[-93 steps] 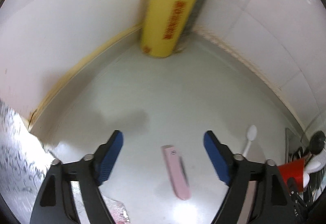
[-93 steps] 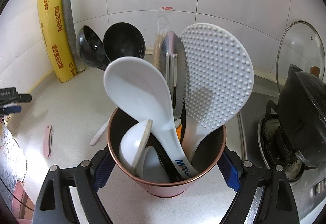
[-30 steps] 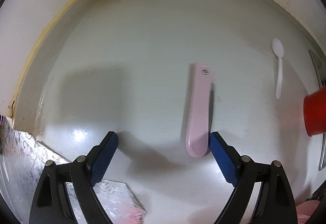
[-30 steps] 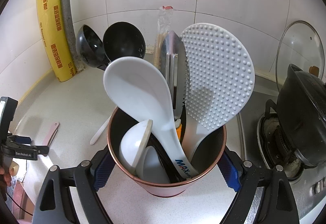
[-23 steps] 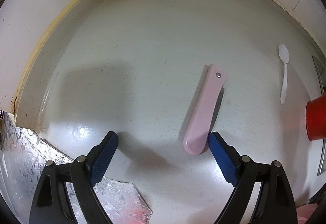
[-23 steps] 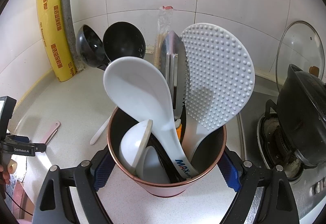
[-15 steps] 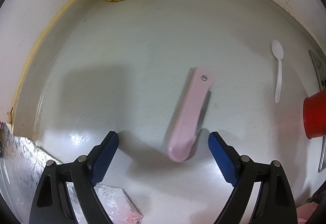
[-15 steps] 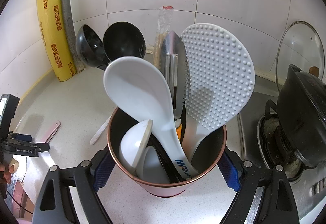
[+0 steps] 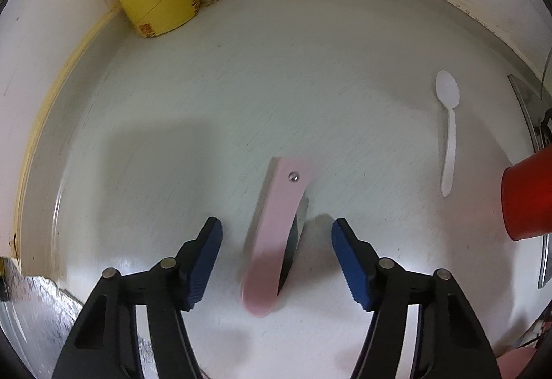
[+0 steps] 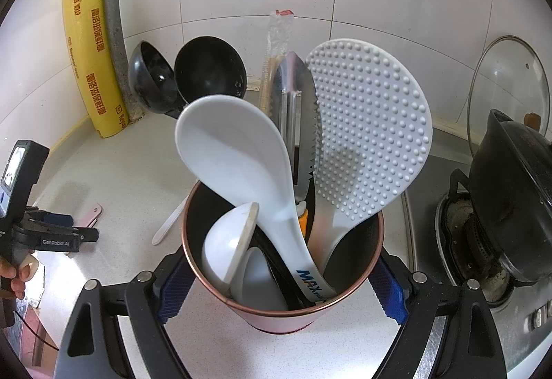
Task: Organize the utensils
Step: 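Close the left gripper on the pink peeler handle, then lift the pink peeler off the counter with the left gripper, then carry the pink peeler over the red holder with the left gripper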
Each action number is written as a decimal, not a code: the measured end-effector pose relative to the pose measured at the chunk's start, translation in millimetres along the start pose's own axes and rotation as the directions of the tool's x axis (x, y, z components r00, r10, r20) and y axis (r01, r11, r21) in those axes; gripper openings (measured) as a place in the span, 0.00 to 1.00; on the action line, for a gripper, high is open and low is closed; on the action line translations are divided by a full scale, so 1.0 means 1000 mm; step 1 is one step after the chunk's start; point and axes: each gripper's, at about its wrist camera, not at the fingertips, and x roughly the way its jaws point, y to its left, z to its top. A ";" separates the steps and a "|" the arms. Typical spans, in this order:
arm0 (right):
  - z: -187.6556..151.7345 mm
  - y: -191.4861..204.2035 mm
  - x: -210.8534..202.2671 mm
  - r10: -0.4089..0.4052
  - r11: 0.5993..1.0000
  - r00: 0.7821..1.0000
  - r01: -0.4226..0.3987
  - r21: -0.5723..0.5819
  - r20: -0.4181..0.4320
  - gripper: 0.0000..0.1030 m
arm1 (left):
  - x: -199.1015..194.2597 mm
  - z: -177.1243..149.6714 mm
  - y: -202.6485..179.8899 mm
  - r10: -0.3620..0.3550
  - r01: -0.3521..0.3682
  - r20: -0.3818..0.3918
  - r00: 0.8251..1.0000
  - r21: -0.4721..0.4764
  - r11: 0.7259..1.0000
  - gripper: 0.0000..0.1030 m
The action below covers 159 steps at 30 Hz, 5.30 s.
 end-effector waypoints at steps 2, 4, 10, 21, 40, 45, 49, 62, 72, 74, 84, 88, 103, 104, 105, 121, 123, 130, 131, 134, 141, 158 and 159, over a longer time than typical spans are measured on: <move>0.000 0.000 0.000 0.000 1.000 1.000 0.000 -0.001 -0.001 0.88 | 0.001 -0.001 0.001 -0.002 0.002 0.002 1.000 0.002 1.000 0.61; -0.001 -0.001 -0.001 -0.001 1.000 1.000 0.001 -0.001 -0.001 0.88 | -0.001 0.000 0.003 -0.012 0.012 0.007 1.000 -0.001 1.000 0.61; 0.000 -0.001 0.000 -0.002 1.000 1.000 0.002 -0.002 -0.001 0.88 | 0.005 0.004 0.002 0.005 -0.005 -0.001 1.000 -0.014 1.000 0.60; -0.002 -0.001 -0.001 -0.003 1.000 1.000 0.003 -0.003 -0.004 0.88 | 0.012 0.027 -0.020 -0.005 0.005 -0.001 1.000 0.018 1.000 0.37; 0.001 0.000 -0.001 -0.001 1.000 1.000 0.001 -0.001 -0.004 0.88 | -0.018 0.014 -0.022 -0.043 0.046 0.084 0.996 -0.041 0.998 0.22; 0.001 0.000 -0.001 -0.001 1.000 1.000 0.001 -0.001 -0.005 0.88 | -0.046 0.011 -0.012 -0.039 0.047 0.145 0.989 -0.054 0.997 0.22; 0.001 0.000 -0.001 -0.001 1.000 1.000 0.001 -0.001 -0.004 0.88 | -0.090 0.000 -0.009 -0.034 0.046 0.184 0.982 -0.066 0.997 0.22; 0.001 0.001 0.000 -0.001 1.000 1.000 0.001 -0.001 -0.004 0.88 | -0.143 -0.012 -0.009 -0.034 0.058 0.257 0.966 -0.087 0.995 0.22; 0.001 0.000 0.000 -0.001 1.000 1.000 0.001 -0.001 -0.005 0.88 | -0.160 -0.022 -0.006 -0.037 0.067 0.285 0.958 -0.097 0.993 0.22; 0.001 0.000 0.000 -0.001 1.000 1.000 0.001 -0.001 -0.005 0.88 | -0.165 -0.023 -0.007 -0.038 0.069 0.292 0.956 -0.097 0.993 0.22; 0.001 0.000 0.000 -0.001 1.000 1.000 0.001 -0.001 -0.005 0.88 | -0.199 -0.026 -0.015 -0.079 0.106 0.354 0.932 -0.058 0.993 0.22; 0.001 0.000 0.000 0.000 1.000 1.000 0.000 0.000 -0.004 0.88 | -0.214 -0.024 -0.021 -0.095 0.117 0.385 0.918 -0.034 0.993 0.22; 0.001 0.000 0.000 -0.001 1.000 1.000 0.001 -0.001 -0.005 0.88 | -0.262 -0.006 -0.041 -0.148 0.141 0.487 0.861 0.051 0.989 0.22; 0.001 0.001 0.000 -0.001 1.000 1.000 0.001 -0.001 -0.005 0.88 | -0.265 -0.004 -0.043 -0.151 0.142 0.494 0.856 0.057 0.988 0.22; 0.001 0.001 0.000 -0.001 1.000 1.000 0.001 -0.001 -0.005 0.88 | -0.270 -0.001 -0.047 -0.156 0.141 0.504 0.849 0.069 0.988 0.22; 0.001 0.000 0.000 -0.002 1.000 1.000 0.002 -0.002 -0.005 0.88 | -0.324 0.022 -0.100 -0.278 0.151 0.592 0.757 0.255 0.955 0.22; 0.001 0.000 0.000 -0.001 1.000 1.000 0.001 -0.002 -0.005 0.88 | -0.326 0.023 -0.106 -0.294 0.152 0.596 0.747 0.278 0.949 0.22; 0.001 0.000 0.000 -0.002 1.000 1.000 0.002 -0.002 -0.005 0.88 | -0.339 0.018 -0.121 -0.334 0.159 0.601 0.726 0.327 0.932 0.22; 0.001 0.000 0.000 -0.002 1.000 1.000 0.002 -0.002 -0.005 0.88 | -0.340 0.018 -0.121 -0.339 0.162 0.602 0.723 0.330 0.930 0.22; 0.001 0.000 0.000 -0.002 1.000 1.000 0.002 -0.002 -0.005 0.88 | -0.341 0.016 -0.125 -0.354 0.170 0.600 0.717 0.342 0.924 0.22; 0.001 0.000 0.000 -0.001 1.000 1.000 0.001 -0.003 -0.005 0.88 | -0.348 0.010 -0.141 -0.411 0.191 0.587 0.697 0.400 0.896 0.22; 0.001 -0.001 -0.001 -0.001 1.000 1.000 0.001 -0.003 -0.004 0.88 | -0.329 0.001 -0.184 -0.553 0.281 0.457 0.696 0.535 0.797 0.22; 0.001 -0.001 -0.001 -0.001 1.000 1.000 0.001 -0.003 -0.004 0.88 | -0.327 0.001 -0.184 -0.560 0.293 0.449 0.697 0.534 0.793 0.22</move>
